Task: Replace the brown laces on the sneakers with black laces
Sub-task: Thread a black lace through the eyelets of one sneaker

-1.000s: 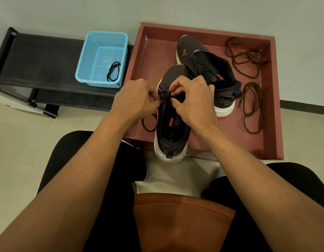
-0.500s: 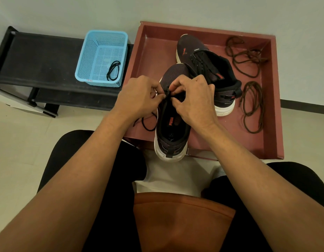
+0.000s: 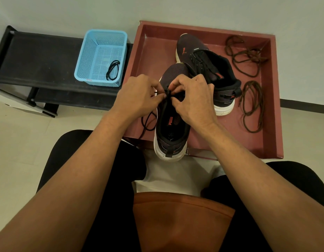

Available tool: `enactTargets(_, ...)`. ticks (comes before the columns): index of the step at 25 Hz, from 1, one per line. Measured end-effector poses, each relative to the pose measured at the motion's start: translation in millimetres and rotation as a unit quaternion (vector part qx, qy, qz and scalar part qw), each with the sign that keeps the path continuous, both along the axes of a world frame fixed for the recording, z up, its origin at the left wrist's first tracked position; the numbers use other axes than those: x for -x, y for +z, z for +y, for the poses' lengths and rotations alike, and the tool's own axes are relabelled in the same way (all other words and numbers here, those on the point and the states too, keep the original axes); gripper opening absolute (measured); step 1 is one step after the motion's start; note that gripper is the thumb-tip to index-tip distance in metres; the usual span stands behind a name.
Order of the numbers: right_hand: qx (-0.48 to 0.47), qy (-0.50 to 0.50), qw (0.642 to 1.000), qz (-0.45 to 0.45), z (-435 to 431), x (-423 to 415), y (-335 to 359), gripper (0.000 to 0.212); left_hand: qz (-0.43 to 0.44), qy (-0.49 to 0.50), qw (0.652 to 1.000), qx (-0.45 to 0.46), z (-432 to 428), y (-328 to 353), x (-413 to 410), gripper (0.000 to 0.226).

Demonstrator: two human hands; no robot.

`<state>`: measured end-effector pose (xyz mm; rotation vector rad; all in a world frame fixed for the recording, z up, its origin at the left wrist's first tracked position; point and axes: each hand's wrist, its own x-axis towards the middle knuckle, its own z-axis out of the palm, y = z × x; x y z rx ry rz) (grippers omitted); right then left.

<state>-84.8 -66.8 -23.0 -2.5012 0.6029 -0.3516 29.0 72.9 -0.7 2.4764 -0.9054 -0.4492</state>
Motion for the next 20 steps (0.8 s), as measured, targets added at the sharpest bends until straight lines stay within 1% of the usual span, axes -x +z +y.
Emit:
enactTargets(2,-0.001,0.003,1.0,0.001,-0.3,0.4,-0.3,0.029,0.002,-0.007,1.0,-0.008,-1.3,0.4,1.1,0.014)
enactTargets(4,-0.005,0.003,1.0,-0.003,-1.0,0.8,-1.2,0.029,0.002,0.0,0.999,-0.046,0.9,-1.1,-0.4,0.018)
enactTargets(6,-0.011,0.004,1.0,-0.013,-1.6,0.7,-1.4,0.029,-0.002,0.019,0.996,-0.084,2.7,-3.2,-2.6,0.017)
enactTargets(8,-0.027,0.002,0.999,-0.021,-1.0,0.3,-2.0,0.03,-0.006,0.031,0.995,-0.1,2.7,-2.3,-1.3,0.015)
enactTargets(11,-0.064,0.003,0.997,-0.034,0.3,-1.0,-4.5,0.031,0.014,0.025,0.995,-0.093,2.9,-1.0,-2.5,0.019)
enactTargets(13,-0.076,0.003,0.996,-0.043,0.1,-2.3,-5.0,0.031,0.035,0.021,0.997,-0.064,6.3,1.1,-6.7,0.023)
enactTargets(15,-0.078,-0.002,0.996,-0.046,-1.0,-2.2,-2.9,0.031,0.037,0.037,0.998,-0.025,6.3,3.1,-7.1,0.012)
enactTargets(16,-0.078,-0.006,0.996,-0.05,-1.8,-1.6,-1.4,0.032,0.02,0.046,0.999,-0.014,4.8,2.4,-5.7,0.003)
enactTargets(18,-0.072,-0.014,0.996,-0.056,-2.8,-0.4,0.0,0.031,-0.018,0.036,0.999,-0.036,1.5,-0.5,0.3,0.013)
enactTargets(20,-0.066,-0.026,0.996,-0.055,-2.9,0.2,0.0,0.03,-0.027,0.019,0.997,-0.073,-1.3,-2.8,4.4,0.008)
